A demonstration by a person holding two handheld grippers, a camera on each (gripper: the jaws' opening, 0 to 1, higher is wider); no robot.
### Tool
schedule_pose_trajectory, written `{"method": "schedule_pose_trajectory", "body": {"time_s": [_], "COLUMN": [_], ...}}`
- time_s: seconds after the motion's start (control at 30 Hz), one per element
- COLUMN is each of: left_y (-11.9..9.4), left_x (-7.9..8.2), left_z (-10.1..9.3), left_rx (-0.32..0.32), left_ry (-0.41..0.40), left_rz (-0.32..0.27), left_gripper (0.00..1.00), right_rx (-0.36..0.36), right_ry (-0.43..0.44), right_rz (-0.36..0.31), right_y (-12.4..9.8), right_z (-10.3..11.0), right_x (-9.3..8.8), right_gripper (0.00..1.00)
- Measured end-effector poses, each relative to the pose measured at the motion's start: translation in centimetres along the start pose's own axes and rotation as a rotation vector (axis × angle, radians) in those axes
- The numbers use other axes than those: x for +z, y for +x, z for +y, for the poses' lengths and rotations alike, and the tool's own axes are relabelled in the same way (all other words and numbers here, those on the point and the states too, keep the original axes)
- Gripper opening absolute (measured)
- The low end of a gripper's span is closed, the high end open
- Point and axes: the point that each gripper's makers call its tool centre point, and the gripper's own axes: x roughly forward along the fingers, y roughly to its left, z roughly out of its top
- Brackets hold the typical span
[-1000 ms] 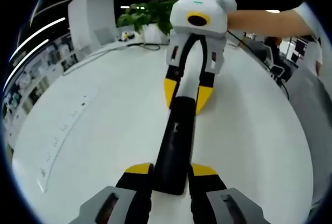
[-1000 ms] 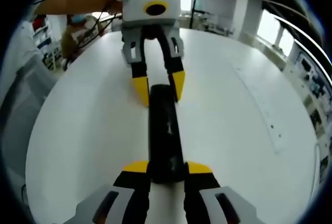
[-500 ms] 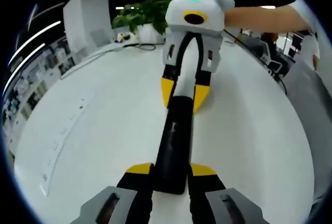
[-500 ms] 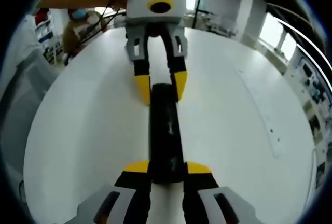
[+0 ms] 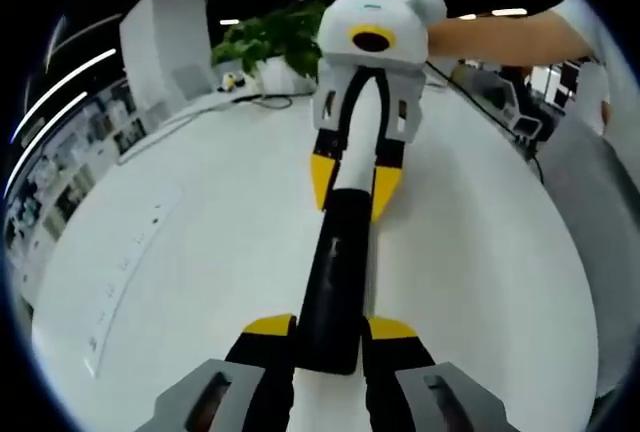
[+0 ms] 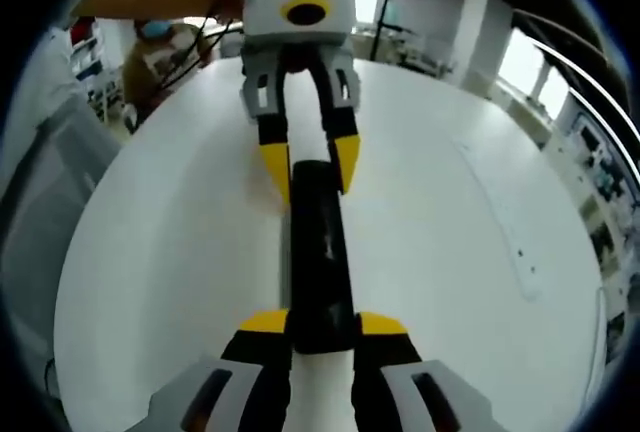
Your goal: Press the specified remote control buttons in sequence, fully releasing each button before pressing the next.
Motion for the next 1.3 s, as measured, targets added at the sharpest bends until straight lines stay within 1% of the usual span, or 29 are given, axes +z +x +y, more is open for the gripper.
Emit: {"method": "schedule_pose_trajectory", "body": {"time_s": [0.4,0.67,0.8,1.07,1.13,1.2,1.3], "left_y": [-0.8,-1.0,-1.1,-1.1,-0.9,-0.8,-0.8], "left_x": [0.0,-0.5,-0.6,-0.8,-1.0,-1.1,-1.2], "left_z": [-3.5,-6.8,-8.2,-10.7,-11.6,-12.0,-12.5], "left_rx": [0.001,-0.018,-0.025,-0.038,-0.049,-0.056,-0.056], "left_ry": [-0.003,-0.004,-0.006,-0.016,-0.007,-0.010,-0.015], "left_rz": [-0.003,0.003,0.005,0.010,0.015,0.019,0.019], "left_gripper": [0.25,0.25,0.25,0.25,0.24,0.24,0.24], "right_rx": [0.000,0.015,0.023,0.040,0.046,0.054,0.055], "right_ry": [-0.003,0.004,0.009,0.016,0.008,0.005,0.010], "right_rz": [-0.001,0.002,0.003,0.009,0.023,0.026,0.024], "right_y": [-0.7,-0.9,-1.0,-1.0,-0.9,-0.8,-0.8], "right_z": [3.6,7.2,8.5,10.7,11.3,11.9,12.3], "right_x": [0.2,0.0,-0.1,-0.4,-0.7,-0.7,-0.8], "right_gripper": [0.19,0.19,0.19,0.19,0.19,0.19,0.19]}}
